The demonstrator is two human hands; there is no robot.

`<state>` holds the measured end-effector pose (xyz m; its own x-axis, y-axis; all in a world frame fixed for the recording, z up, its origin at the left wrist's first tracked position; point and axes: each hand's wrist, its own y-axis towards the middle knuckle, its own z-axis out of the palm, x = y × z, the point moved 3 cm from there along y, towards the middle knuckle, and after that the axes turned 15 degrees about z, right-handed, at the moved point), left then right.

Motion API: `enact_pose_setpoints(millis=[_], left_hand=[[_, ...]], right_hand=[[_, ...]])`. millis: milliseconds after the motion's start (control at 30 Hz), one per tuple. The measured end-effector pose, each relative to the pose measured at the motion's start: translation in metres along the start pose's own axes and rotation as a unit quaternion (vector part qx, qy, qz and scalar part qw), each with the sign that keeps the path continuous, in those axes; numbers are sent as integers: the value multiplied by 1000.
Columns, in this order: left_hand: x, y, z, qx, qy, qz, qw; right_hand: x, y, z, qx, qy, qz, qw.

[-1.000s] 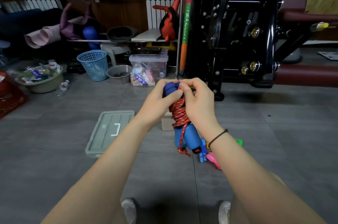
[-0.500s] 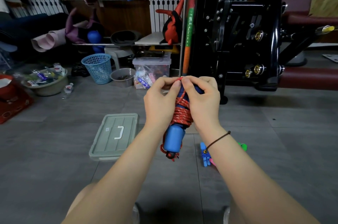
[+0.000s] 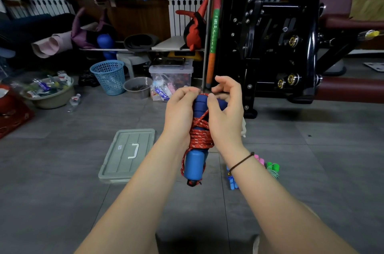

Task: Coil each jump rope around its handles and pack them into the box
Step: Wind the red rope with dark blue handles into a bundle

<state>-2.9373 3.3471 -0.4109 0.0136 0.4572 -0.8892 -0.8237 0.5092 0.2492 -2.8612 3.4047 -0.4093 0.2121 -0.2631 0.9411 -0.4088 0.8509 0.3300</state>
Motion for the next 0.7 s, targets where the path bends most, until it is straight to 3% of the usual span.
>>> enact_pose_setpoints(millis=[200, 300, 400, 567, 700], left_hand=[[-1, 3, 0, 85, 116, 29, 989], [-7, 2, 3, 179, 275, 115, 938], [-6, -4, 7, 233, 343, 111, 903], [-3, -15, 13, 275, 299, 88, 909], [6, -29, 20, 358, 184, 18, 915]], right_hand=[[2, 8, -9, -27, 21, 7, 999], [3, 12, -18, -45, 31, 18, 998], [4, 12, -25, -42, 32, 20, 998], [13, 8, -31, -31, 0, -36, 999], [9, 15, -42, -73, 63, 5, 995]])
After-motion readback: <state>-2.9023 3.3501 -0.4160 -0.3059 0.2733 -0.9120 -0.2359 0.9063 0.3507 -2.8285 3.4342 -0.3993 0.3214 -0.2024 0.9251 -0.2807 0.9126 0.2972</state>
